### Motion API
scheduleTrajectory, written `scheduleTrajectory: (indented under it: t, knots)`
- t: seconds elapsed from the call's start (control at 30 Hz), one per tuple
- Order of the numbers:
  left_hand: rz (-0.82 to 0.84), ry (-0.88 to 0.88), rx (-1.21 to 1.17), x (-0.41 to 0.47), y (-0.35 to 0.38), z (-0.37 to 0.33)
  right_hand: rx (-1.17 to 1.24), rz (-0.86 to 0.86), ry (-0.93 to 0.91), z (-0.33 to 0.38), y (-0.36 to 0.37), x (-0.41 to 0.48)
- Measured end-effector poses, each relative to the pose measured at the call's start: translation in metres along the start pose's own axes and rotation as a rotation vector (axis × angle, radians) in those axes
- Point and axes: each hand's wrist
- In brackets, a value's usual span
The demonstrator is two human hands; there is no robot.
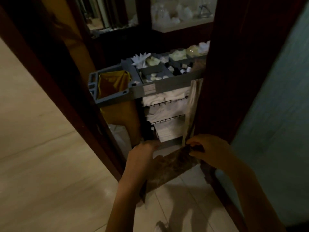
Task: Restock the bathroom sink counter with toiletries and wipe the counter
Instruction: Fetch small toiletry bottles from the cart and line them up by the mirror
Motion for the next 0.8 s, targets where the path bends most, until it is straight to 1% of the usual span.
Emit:
scheduleTrajectory:
  t: [0.17,0.27,0.4,0.57,0.7,0.8]
  knots:
    - [-0.051,-0.034,0.025,0.016,-0.008,0.026,-0.018,0.03,-0.057,0.021,-0.001,0.036]
    - [-0.069,-0.041,0.017,0.029,-0.012,0.043,-0.002,-0.006,-0.091,0.029,-0.002,0.063]
    - [-0.125,-0.035,0.018,0.054,-0.023,0.063,-0.013,-0.034,-0.088,0.04,-0.001,0.101]
    - [-0.089,-0.031,0.029,0.084,-0.032,0.087,-0.007,-0.059,-0.04,0.047,0.003,0.137]
    - [-0.03,-0.032,0.004,0.107,-0.028,0.107,-0.032,-0.065,-0.025,0.05,0.005,0.16]
    - [0.046,-0.003,0.008,0.126,-0.02,0.118,-0.068,-0.047,0.005,0.045,0.005,0.178]
Point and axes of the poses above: each hand's wrist, its own x-axis towards the middle knuckle, its own y-axis out of the palm, z = x × y, and after that the axes turned 7 degrees about y, right-handed
